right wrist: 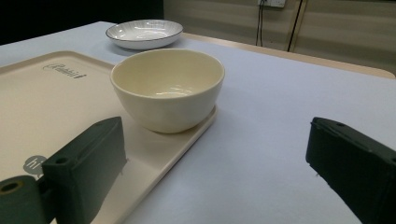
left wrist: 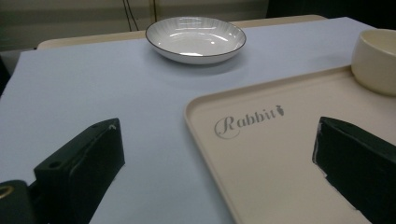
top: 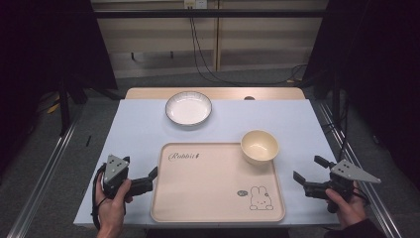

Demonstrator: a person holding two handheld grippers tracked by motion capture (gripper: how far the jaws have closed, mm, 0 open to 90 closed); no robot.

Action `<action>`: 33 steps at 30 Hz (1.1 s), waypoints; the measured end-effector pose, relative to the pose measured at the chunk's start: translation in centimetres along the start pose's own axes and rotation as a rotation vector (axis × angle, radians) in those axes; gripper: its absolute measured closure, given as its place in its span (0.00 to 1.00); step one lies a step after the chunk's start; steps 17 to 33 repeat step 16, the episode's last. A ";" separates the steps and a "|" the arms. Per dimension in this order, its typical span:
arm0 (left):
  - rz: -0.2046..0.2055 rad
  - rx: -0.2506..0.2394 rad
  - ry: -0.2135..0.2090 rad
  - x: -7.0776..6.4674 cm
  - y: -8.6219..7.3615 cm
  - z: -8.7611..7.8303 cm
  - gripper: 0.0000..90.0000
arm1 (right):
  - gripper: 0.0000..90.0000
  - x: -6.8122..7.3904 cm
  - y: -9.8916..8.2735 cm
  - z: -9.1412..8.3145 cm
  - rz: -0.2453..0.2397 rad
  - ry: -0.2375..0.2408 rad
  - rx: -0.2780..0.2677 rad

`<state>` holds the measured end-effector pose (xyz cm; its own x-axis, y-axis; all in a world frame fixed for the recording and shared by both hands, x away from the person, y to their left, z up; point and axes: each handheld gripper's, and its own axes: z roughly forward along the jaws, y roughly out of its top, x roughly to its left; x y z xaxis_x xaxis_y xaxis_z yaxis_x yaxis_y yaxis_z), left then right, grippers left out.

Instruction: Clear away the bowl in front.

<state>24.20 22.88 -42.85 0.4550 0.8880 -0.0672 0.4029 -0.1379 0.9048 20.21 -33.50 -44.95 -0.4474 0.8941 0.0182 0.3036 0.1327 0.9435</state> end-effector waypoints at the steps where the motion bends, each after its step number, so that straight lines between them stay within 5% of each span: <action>1: -0.003 -0.005 0.004 0.0 -0.2 -0.4 0.02 | 0.05 0.0 0.0 0.0 0.001 0.000 -0.002; 8: -0.017 -0.001 -0.005 -0.1 -2.0 -2.6 0.02 | 0.05 0.0 0.0 0.1 -0.006 -0.001 0.008; 12: 0.010 -0.018 -0.006 0.3 -2.3 -3.6 0.01 | 0.05 -0.1 -0.1 0.3 -0.013 -0.018 0.032; 33: -0.006 -0.023 0.016 0.6 -2.3 -3.6 0.01 | 0.05 -0.2 -0.2 0.7 -0.013 -0.025 0.049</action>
